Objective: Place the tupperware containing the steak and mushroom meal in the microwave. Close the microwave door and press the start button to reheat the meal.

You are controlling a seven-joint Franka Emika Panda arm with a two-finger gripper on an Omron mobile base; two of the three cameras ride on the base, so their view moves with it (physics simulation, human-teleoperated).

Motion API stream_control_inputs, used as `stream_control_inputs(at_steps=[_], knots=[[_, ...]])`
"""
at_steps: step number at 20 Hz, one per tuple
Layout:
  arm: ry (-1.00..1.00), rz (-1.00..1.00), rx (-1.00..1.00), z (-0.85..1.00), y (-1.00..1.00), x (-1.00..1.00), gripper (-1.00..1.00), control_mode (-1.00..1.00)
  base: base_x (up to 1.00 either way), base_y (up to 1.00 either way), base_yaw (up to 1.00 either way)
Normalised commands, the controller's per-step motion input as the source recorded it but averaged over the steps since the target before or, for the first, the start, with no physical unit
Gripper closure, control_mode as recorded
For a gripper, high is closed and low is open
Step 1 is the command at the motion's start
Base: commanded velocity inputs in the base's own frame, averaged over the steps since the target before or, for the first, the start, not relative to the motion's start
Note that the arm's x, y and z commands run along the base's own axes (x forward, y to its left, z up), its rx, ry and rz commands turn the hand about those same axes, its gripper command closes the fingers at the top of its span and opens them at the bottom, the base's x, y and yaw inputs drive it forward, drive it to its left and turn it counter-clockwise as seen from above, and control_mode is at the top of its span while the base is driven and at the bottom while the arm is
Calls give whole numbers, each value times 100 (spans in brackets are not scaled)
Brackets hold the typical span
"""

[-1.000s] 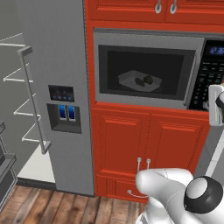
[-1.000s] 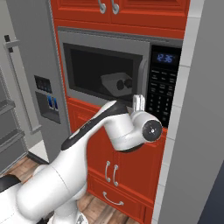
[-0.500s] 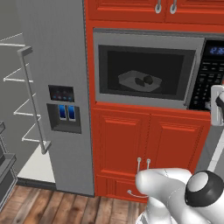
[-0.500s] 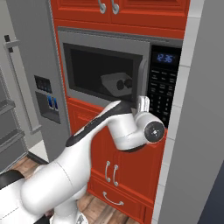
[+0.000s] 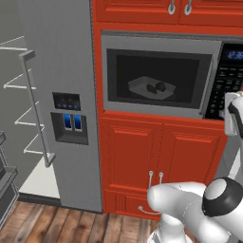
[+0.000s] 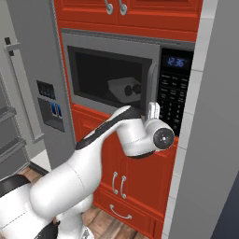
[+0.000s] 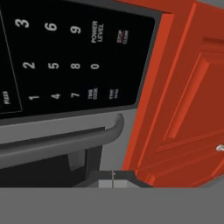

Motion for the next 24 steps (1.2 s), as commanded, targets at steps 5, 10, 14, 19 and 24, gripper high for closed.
stream_control_inputs(at_steps=[5, 10, 14, 19, 24], knots=[[0, 0, 0, -8, -12, 18, 100, -100, 0, 0, 0], [0, 0, 0, -7, -17, 17, 100, -100, 0, 0, 0], [0, 0, 0, -10, -13, 16, 100, -100, 0, 0, 0], [0, 0, 0, -14, -7, 17, 100, -100, 0, 0, 0], [0, 0, 0, -16, -4, 17, 100, -100, 0, 0, 0]])
